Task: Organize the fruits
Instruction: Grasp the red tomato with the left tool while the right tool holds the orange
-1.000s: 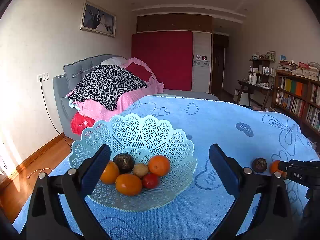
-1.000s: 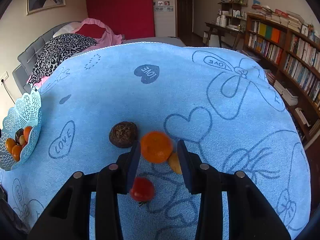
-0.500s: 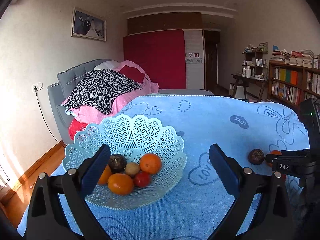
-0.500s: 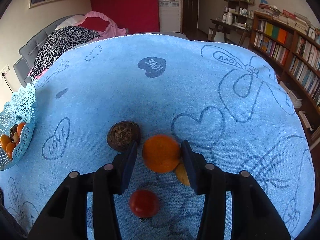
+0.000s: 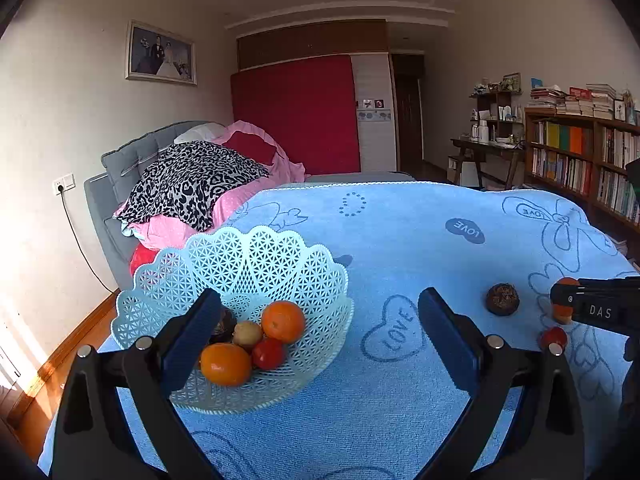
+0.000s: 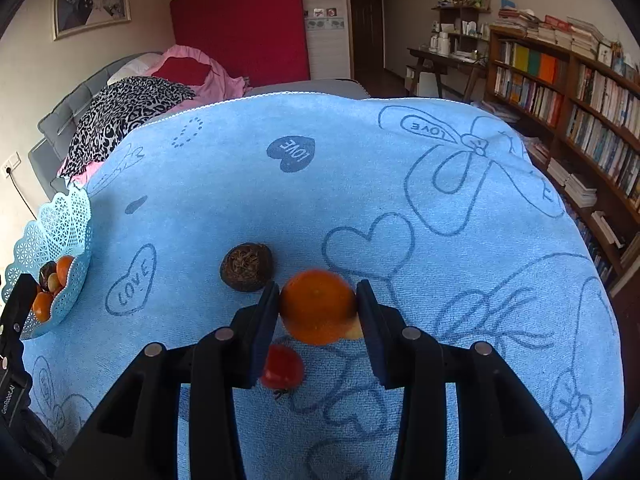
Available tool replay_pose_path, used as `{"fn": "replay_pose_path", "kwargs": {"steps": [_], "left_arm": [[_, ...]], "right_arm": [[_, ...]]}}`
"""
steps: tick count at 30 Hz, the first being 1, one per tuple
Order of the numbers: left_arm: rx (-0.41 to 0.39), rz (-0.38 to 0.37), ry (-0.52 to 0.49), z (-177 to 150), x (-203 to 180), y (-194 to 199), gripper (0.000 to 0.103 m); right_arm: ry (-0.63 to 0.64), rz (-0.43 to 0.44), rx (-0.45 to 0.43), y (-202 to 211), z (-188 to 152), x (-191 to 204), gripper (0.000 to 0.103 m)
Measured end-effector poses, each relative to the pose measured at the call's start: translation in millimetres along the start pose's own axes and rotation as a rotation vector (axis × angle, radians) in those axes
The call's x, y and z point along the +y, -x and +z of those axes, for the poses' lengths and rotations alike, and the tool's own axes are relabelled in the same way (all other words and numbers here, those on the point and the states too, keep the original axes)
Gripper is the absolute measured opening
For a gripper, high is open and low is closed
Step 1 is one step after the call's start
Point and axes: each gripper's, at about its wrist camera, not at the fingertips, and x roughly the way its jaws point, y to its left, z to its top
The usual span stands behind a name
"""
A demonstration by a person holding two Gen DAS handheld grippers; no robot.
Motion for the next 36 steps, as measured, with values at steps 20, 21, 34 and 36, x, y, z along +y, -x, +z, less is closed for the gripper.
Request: {"fn": "replay_pose_path", "kwargs": {"steps": [20, 21, 34, 36], "left_arm": [[0.041, -0.112, -0.007, 12.2, -14.3, 3.4, 0.100], [0.045, -0.133, -0.019, 12.9, -18.9, 4.6, 0.100], [0.297, -0.520, -0.050, -3.0, -94.9, -23.9, 0.078], [0.312, -0.548, -0.070, -7.2, -108.3, -27.9, 0.075]], "right_arm": [[-0.131, 0.018, 0.003, 31.3, -57.6, -47.4, 0.040], [-0.135, 0.022, 0.003, 30.7, -58.5, -48.5, 0.040], [-0.225, 0.029, -0.011, 30.2, -64.7, -74.1, 0.040], [-0.232, 0.031, -0.010, 29.0, -65.7, -75.4, 0.040]]}}
